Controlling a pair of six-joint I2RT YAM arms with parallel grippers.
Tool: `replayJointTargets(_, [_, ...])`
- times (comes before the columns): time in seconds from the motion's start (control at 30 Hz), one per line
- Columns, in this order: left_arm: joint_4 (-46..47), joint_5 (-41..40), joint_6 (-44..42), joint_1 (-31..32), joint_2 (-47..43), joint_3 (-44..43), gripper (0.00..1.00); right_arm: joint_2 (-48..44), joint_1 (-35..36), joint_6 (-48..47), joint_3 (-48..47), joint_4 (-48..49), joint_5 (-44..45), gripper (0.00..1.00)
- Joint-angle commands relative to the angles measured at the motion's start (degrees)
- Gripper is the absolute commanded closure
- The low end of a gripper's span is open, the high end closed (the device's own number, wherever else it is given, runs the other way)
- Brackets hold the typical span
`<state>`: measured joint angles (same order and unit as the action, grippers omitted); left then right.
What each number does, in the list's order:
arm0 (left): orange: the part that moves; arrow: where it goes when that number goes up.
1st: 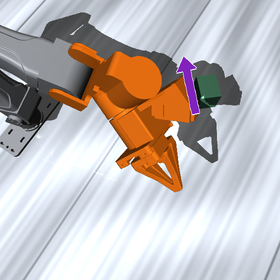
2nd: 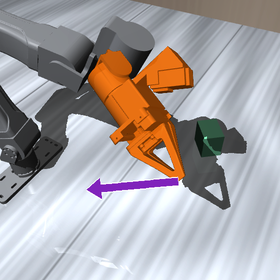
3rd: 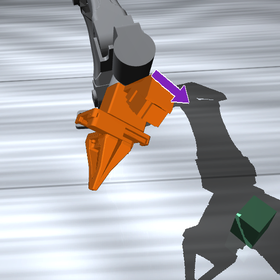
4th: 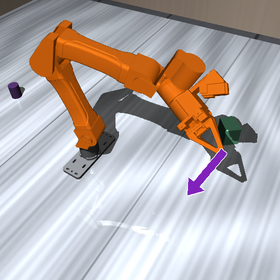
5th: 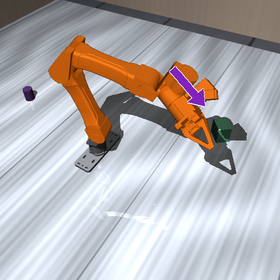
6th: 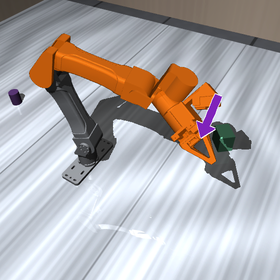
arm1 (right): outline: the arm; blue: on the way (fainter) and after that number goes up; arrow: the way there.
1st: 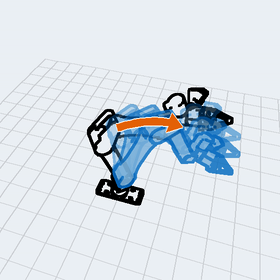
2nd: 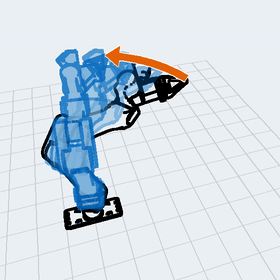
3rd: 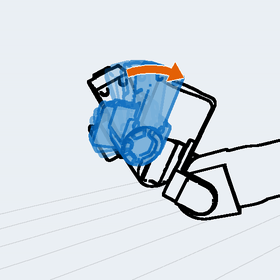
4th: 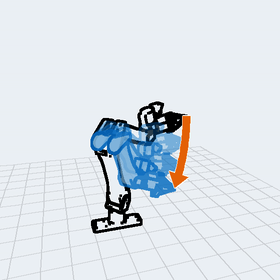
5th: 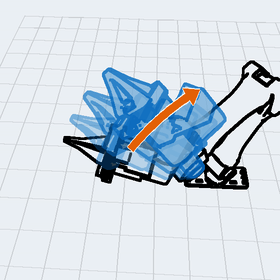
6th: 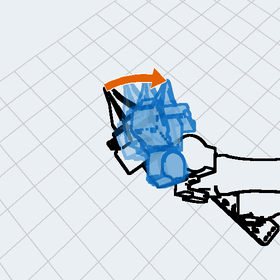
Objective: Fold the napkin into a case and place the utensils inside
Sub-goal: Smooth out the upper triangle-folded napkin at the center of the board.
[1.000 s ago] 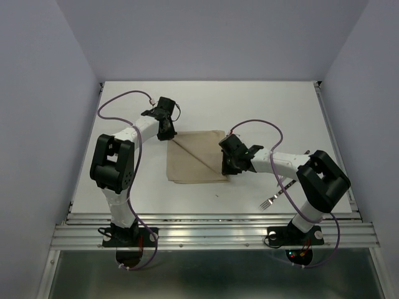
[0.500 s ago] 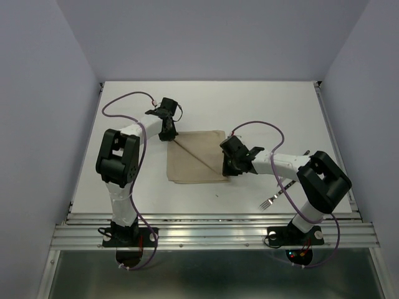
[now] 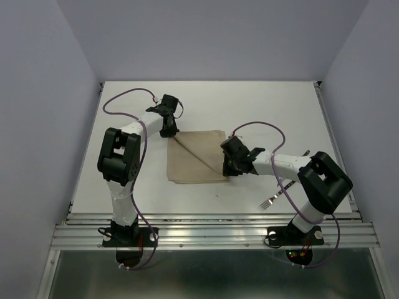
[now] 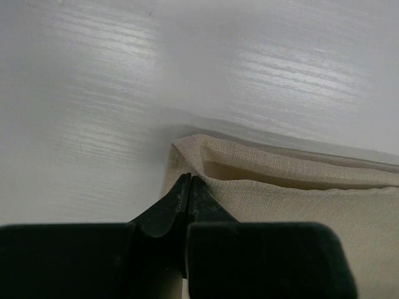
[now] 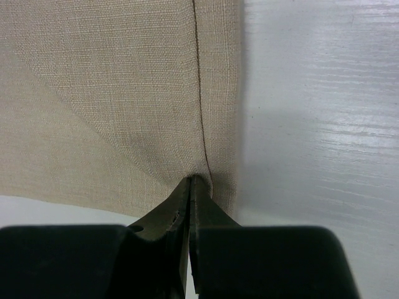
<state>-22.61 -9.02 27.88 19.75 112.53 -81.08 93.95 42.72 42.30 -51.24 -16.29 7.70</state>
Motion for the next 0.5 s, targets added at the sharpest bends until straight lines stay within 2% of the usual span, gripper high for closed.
replayJointTargets(0.0, [-1.64,-1.36,-0.63,-0.41,0.06,-2.77,0.92,-1.05,0.0,0.15,0.97,-1.02,1.79,0.96])
replayJointTargets(0.2, [-2.62,-0.48,-0.63,-0.41,-4.42,-2.42,0.92,-1.49,0.0,0.06,0.53,-1.28,1.88,0.96])
replayJointTargets(0.37, [-1.56,3.65,-0.46,-0.41,-6.97,-1.19,0.92,-1.4,0.0,0.32,0.44,-1.37,1.96,0.96])
replayJointTargets(0.43, [-1.12,3.57,-0.46,-0.41,-6.01,-1.45,1.0,-1.4,0.0,0.41,0.44,-1.37,1.88,0.96])
replayJointTargets(0.47, [-1.38,3.13,-0.46,-0.41,-5.4,-1.8,1.0,-1.32,0.0,0.41,0.44,-1.28,1.88,0.96])
